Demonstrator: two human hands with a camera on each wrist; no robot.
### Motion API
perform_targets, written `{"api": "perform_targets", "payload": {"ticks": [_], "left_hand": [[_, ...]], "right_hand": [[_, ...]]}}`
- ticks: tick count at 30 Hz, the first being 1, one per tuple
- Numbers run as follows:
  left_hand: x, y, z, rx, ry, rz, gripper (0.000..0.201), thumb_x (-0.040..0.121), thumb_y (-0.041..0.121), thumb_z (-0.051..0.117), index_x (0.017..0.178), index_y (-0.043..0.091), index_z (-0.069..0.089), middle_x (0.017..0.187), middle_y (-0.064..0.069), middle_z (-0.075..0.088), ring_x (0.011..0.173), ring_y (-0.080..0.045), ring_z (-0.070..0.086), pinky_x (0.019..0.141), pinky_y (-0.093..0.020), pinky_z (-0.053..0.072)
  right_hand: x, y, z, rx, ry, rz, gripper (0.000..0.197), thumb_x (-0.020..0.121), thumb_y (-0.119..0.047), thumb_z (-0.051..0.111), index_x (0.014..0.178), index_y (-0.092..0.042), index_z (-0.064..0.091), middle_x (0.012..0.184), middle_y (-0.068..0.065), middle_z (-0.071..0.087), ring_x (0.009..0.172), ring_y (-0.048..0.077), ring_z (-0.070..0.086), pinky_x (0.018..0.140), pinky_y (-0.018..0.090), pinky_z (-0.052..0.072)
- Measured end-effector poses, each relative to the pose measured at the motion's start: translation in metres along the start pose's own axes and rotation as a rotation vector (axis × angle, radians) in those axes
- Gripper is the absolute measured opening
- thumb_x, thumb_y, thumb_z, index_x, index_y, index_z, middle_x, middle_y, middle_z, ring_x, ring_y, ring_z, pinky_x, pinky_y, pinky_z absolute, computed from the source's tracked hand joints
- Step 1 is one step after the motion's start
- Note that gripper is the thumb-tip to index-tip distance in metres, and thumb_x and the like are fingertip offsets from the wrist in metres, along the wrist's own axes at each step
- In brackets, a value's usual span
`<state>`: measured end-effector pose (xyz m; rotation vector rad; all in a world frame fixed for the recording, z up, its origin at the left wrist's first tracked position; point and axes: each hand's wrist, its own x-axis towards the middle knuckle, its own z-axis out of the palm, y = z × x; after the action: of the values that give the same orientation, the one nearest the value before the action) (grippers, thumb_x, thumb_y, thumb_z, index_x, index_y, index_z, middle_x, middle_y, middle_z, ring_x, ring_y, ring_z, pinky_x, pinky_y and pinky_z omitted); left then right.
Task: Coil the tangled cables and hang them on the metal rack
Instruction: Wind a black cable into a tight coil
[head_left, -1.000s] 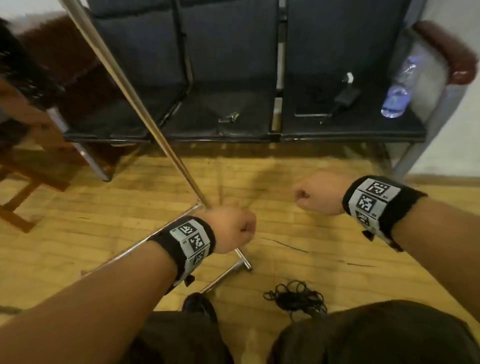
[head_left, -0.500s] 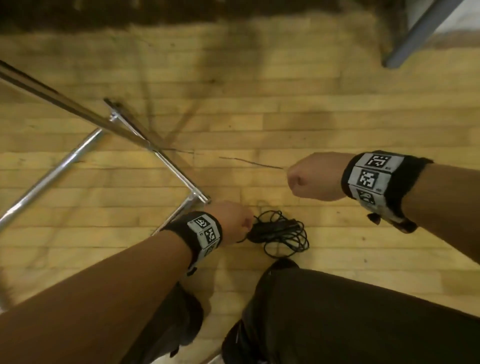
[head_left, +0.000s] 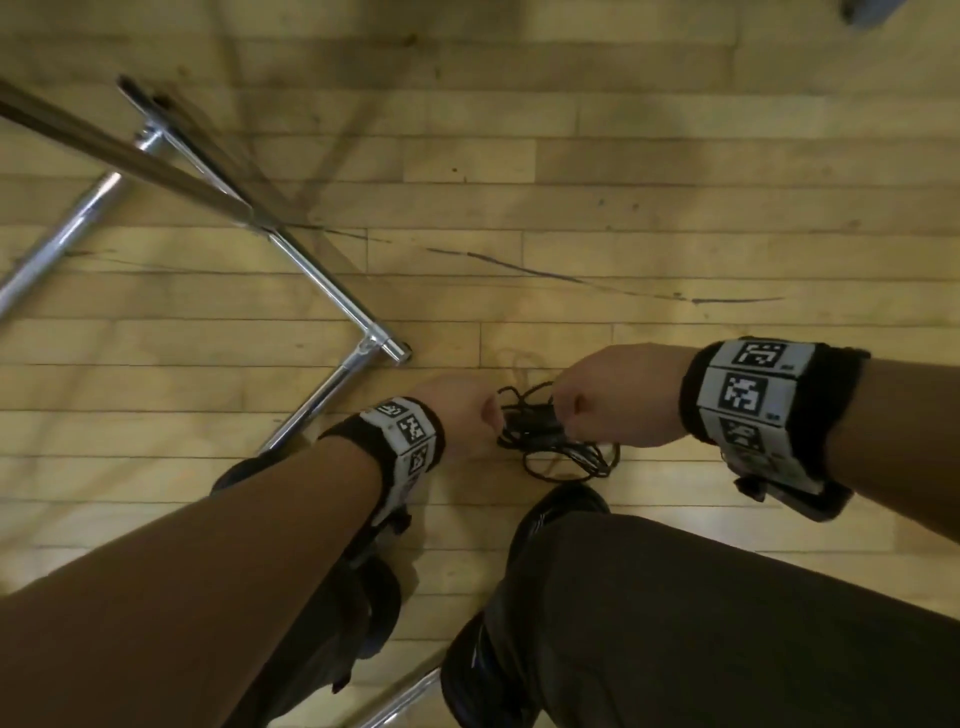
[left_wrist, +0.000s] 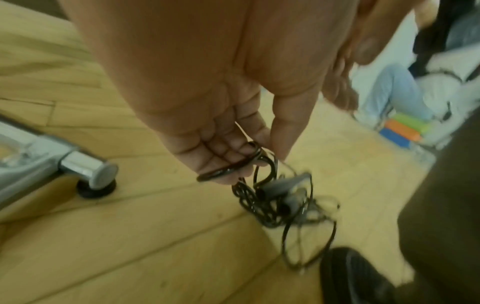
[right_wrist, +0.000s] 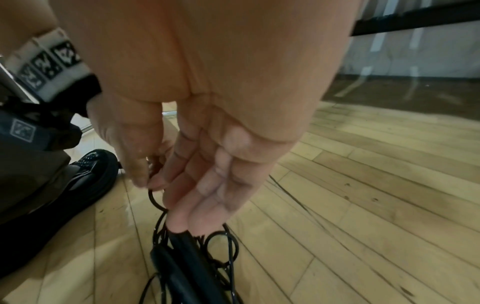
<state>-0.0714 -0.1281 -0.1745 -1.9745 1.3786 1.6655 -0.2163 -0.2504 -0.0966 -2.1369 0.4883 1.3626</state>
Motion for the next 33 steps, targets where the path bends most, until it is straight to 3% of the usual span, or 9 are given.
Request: {"api": "perform_targets", "payload": {"ticks": [3,5,11,13,15,18,25,29,33], "left_hand": [[-0.036,0.011,-0.032,-0.175,0.136,0.082,0.02,0.098,0.032,0.067,0.081,0.039,0.059,0.093,0.013,0.064,0.082,-0.005,0.058,0.072,-0.027,0.048],[-0.075,0.026,-0.056,-0.322,0.234,0.172,0.023,0.094,0.037,0.066,0.073,0.04,0.06,0.078,0.016,0.065,0.072,-0.006,0.059,0.066,-0.028,0.047],[-0.221,0.061,-0.118,-0.527,0.503,0.471,0.014,0.074,0.022,0.061,0.068,0.034,0.066,0.068,0.01,0.066,0.066,-0.008,0.057,0.069,-0.032,0.047],[-0.26,0.066,-0.127,-0.533,0.673,0.521,0.014,0.075,0.017,0.061,0.077,0.031,0.066,0.077,0.006,0.071,0.072,-0.011,0.062,0.071,-0.033,0.051],[-0.297,0.063,-0.133,-0.591,0.919,0.515,0.023,0.081,0.018,0.063,0.099,0.032,0.064,0.098,0.005,0.076,0.087,-0.014,0.07,0.079,-0.037,0.059],[-0.347,0.051,-0.131,-0.603,1.199,0.359,0.059,0.083,0.031,0.072,0.137,0.043,0.05,0.125,0.015,0.062,0.11,-0.008,0.065,0.087,-0.038,0.061],[-0.419,0.035,-0.089,-0.558,0.864,0.237,0.107,0.058,0.048,0.082,0.157,0.04,0.041,0.153,0.014,0.055,0.142,-0.009,0.05,0.118,-0.051,0.044],[-0.429,0.021,-0.081,-0.308,0.798,0.171,0.035,0.074,0.074,0.062,0.101,0.055,0.072,0.099,0.025,0.075,0.098,-0.002,0.069,0.101,-0.048,0.053],[-0.412,-0.007,-0.077,-0.359,0.838,0.18,0.023,0.098,0.065,0.056,0.098,0.051,0.074,0.096,0.024,0.076,0.089,0.002,0.071,0.089,-0.037,0.055]], "right_hand": [[-0.005,-0.009,-0.017,0.103,0.1,0.002,0.056,0.098,-0.043,0.06,0.149,-0.028,0.042,0.135,-0.002,0.061,0.112,0.02,0.06,0.095,0.037,0.053],[-0.015,-0.021,-0.033,0.147,0.158,-0.033,0.068,0.091,-0.049,0.07,0.148,-0.032,0.037,0.134,-0.008,0.059,0.111,0.016,0.059,0.095,0.036,0.052],[-0.081,-0.072,-0.087,0.276,0.333,-0.211,0.02,0.093,-0.052,0.068,0.084,-0.035,0.063,0.085,-0.012,0.068,0.082,0.011,0.062,0.076,0.029,0.05],[-0.112,-0.092,-0.106,0.315,0.477,-0.2,0.022,0.096,-0.053,0.064,0.086,-0.034,0.065,0.086,-0.012,0.071,0.081,0.011,0.066,0.07,0.024,0.051],[-0.142,-0.114,-0.123,0.476,0.553,-0.244,0.027,0.1,-0.044,0.06,0.097,-0.02,0.072,0.093,0.002,0.078,0.088,0.023,0.074,0.077,0.037,0.062],[-0.195,-0.148,-0.138,0.69,0.667,-0.334,0.027,0.106,-0.033,0.055,0.106,-0.009,0.068,0.096,0.011,0.079,0.088,0.027,0.076,0.076,0.044,0.066],[-0.297,-0.226,-0.121,1.036,0.789,-0.568,0.034,0.106,-0.038,0.056,0.112,-0.006,0.062,0.089,0.016,0.073,0.068,0.032,0.077,0.056,0.038,0.063],[-0.308,-0.242,-0.108,1.349,0.936,-0.628,0.031,0.105,-0.037,0.058,0.108,-0.006,0.061,0.084,0.015,0.07,0.06,0.029,0.073,0.05,0.034,0.059],[-0.294,-0.229,-0.116,1.737,1.075,-0.583,0.029,0.102,-0.034,0.064,0.114,-0.008,0.062,0.101,0.013,0.071,0.078,0.026,0.079,0.065,0.038,0.064]]}}
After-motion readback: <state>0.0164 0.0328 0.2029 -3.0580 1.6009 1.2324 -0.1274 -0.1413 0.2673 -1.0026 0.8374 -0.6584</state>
